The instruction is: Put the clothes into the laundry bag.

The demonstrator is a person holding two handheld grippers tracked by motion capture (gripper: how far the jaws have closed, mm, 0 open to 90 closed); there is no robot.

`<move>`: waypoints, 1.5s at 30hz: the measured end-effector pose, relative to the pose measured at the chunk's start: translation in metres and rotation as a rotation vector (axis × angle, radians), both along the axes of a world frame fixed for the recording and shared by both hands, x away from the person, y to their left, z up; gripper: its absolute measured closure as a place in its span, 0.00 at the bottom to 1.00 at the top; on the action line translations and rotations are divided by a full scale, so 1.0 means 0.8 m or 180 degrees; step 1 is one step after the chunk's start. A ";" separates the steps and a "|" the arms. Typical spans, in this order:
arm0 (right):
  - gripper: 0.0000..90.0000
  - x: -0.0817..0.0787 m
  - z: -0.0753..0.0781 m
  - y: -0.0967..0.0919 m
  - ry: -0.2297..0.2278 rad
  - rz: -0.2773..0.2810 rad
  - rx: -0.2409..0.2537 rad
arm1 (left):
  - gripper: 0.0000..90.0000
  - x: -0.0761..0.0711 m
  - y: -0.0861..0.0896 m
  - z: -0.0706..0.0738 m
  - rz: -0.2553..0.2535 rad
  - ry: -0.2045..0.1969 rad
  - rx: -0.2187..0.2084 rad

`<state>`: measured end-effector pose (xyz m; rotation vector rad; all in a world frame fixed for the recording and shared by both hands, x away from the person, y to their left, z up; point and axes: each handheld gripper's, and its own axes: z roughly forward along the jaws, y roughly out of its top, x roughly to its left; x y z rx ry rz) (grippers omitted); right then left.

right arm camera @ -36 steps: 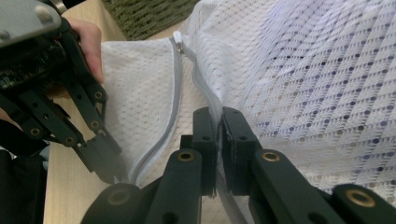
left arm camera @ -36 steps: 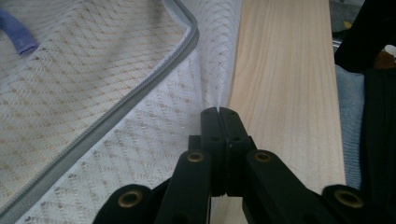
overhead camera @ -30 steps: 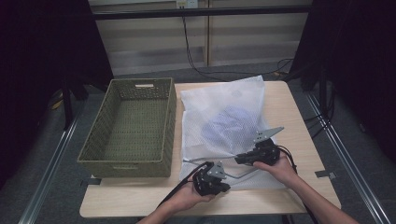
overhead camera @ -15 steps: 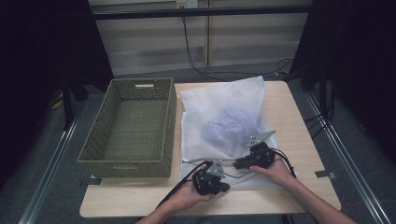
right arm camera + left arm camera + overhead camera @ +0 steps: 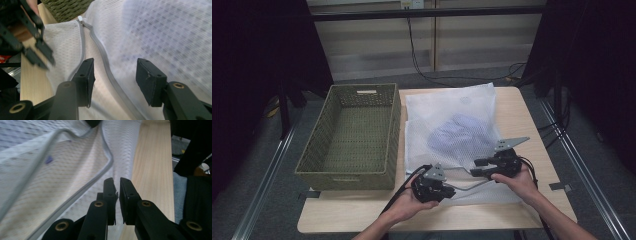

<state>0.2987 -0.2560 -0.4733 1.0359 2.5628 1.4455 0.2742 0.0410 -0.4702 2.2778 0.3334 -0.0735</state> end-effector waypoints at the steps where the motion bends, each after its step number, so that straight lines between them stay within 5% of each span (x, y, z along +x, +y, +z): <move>1: 0.63 -0.003 0.000 -0.006 0.0003 -0.0024 -0.0002 | 0.93 0.001 0.004 -0.001 0.0073 0.0018 -0.0073; 8: 0.92 -0.020 -0.004 -0.048 0.0041 -0.0155 0.0002 | 0.94 0.009 0.040 -0.001 0.0338 -0.0021 0.0125; 13: 1.00 -0.022 -0.018 -0.066 0.0166 -0.0228 -0.0103 | 0.95 0.008 0.063 -0.011 0.0489 -0.0010 0.0159; 16: 1.00 -0.022 -0.026 -0.069 0.0234 -0.0268 -0.0254 | 0.95 0.001 0.062 -0.014 0.0487 -0.0005 0.0317; 20: 1.00 -0.021 -0.032 -0.072 0.0305 -0.0378 -0.0437 | 0.94 -0.010 0.058 -0.020 0.0333 -0.0170 0.0646; 30: 1.00 -0.021 -0.035 -0.083 0.0301 -0.0535 -0.0530 | 0.91 -0.011 0.088 -0.023 0.0518 -0.0084 0.0561; 32: 1.00 -0.023 -0.035 -0.087 0.0314 -0.0568 -0.0519 | 0.91 -0.017 0.091 -0.026 0.0719 0.0034 0.0371; 34: 1.00 -0.024 -0.034 -0.090 0.0283 -0.0613 -0.0566 | 0.91 -0.015 0.098 -0.021 0.0522 -0.0060 0.0615; 35: 1.00 -0.025 -0.034 -0.093 0.0282 -0.0626 -0.0585 | 0.91 -0.020 0.096 -0.024 0.0696 0.0024 0.0438; 38: 1.00 -0.028 -0.033 -0.092 0.0219 -0.0609 -0.0634 | 0.91 -0.026 0.102 -0.023 0.0727 -0.0030 0.0484; 39: 1.00 -0.029 -0.032 -0.091 0.0225 -0.0619 -0.0648 | 0.91 -0.022 0.108 -0.019 0.0524 -0.0119 0.0686; 42: 1.00 -0.029 -0.032 -0.092 0.0245 -0.0638 -0.0639 | 0.92 -0.027 0.109 -0.023 0.0735 -0.0006 0.0493; 45: 1.00 -0.030 -0.031 -0.097 0.0292 -0.0738 -0.0641 | 0.93 -0.031 0.109 -0.022 0.0730 -0.0022 0.0501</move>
